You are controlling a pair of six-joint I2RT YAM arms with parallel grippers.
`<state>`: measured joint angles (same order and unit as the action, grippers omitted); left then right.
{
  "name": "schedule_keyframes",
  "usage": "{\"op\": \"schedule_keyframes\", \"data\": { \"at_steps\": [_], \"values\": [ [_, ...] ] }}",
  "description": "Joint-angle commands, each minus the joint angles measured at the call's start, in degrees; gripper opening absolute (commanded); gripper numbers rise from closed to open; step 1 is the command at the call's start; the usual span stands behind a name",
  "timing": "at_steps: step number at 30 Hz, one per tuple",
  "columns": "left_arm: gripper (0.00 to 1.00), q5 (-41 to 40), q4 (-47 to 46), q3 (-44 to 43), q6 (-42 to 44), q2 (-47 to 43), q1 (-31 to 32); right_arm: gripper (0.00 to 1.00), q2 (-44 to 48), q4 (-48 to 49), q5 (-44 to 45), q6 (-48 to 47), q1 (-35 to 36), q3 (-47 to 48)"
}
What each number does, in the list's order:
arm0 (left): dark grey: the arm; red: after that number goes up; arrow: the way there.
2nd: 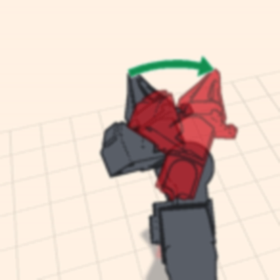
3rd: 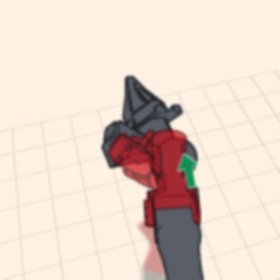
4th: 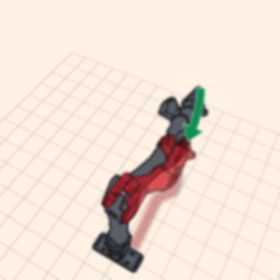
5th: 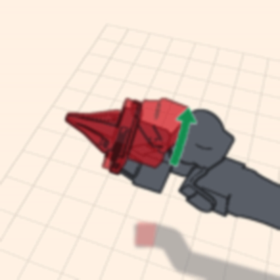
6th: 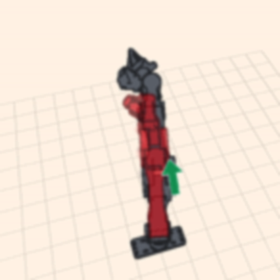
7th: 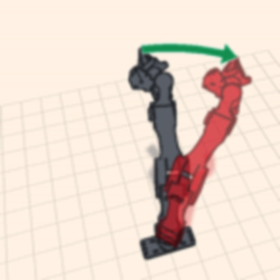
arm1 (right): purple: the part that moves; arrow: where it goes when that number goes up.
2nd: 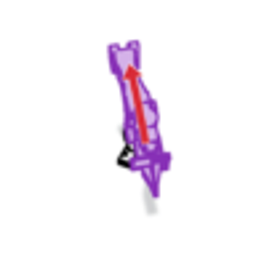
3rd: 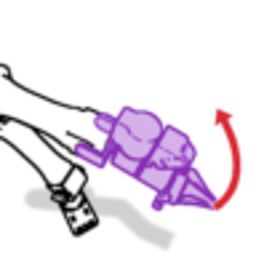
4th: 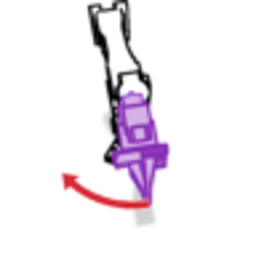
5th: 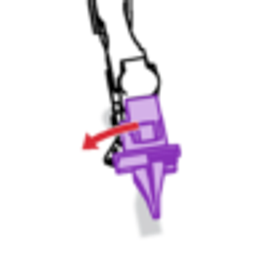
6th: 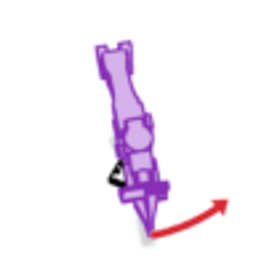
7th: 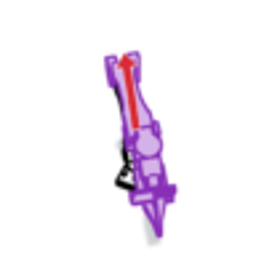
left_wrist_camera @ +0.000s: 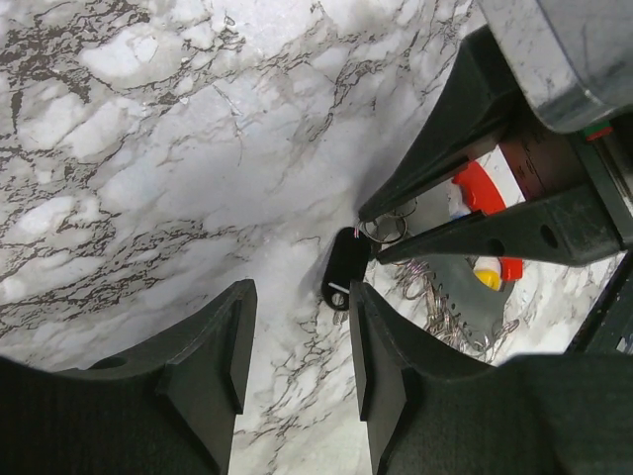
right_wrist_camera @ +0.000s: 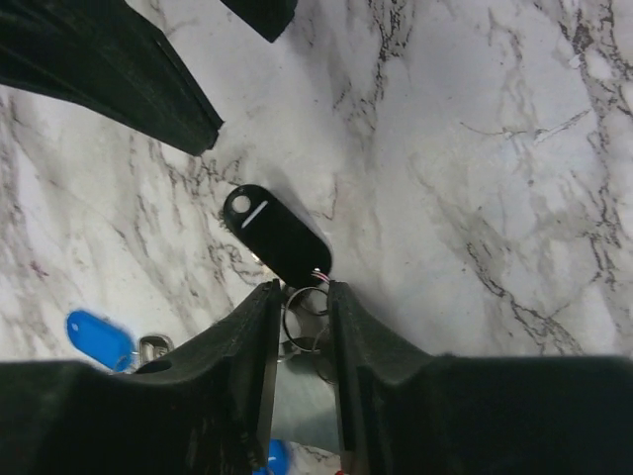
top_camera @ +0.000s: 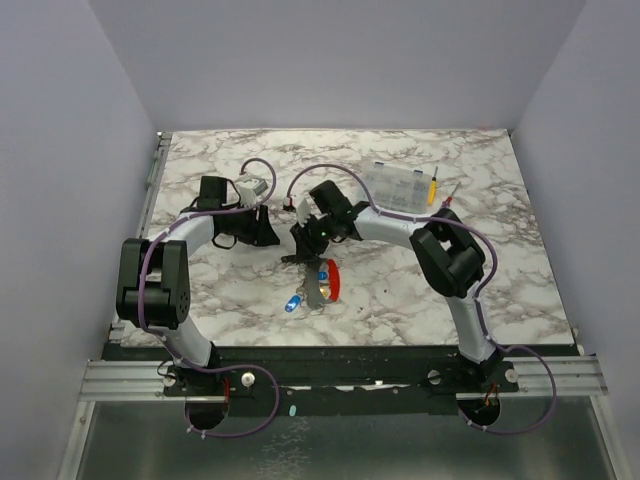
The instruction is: Remove the keys from the keyring
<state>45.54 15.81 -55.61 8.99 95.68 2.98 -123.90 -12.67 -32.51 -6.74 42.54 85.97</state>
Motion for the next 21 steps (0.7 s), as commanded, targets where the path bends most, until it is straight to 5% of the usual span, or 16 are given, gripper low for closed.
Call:
{"op": "schedule_keyframes", "data": {
  "at_steps": [1,6,21],
  "values": [
    [0.48,0.8,-1.3,0.9,0.5,-2.0,-0.3,0.28,-1.9,-4.3,6.1,-2.4,0.6,0.9],
    [0.48,1.0,-1.3,1.2,1.5,-1.6,-0.4,0.01,0.1,-5.1,6.7,-4.5,0.7,-0.8],
    [0.56,13.0,-3.0,4.5,13.2,0.7,2.7,0.01,13.1,12.1,-1.1,-6.5,0.6,-15.0]
  ]
}}
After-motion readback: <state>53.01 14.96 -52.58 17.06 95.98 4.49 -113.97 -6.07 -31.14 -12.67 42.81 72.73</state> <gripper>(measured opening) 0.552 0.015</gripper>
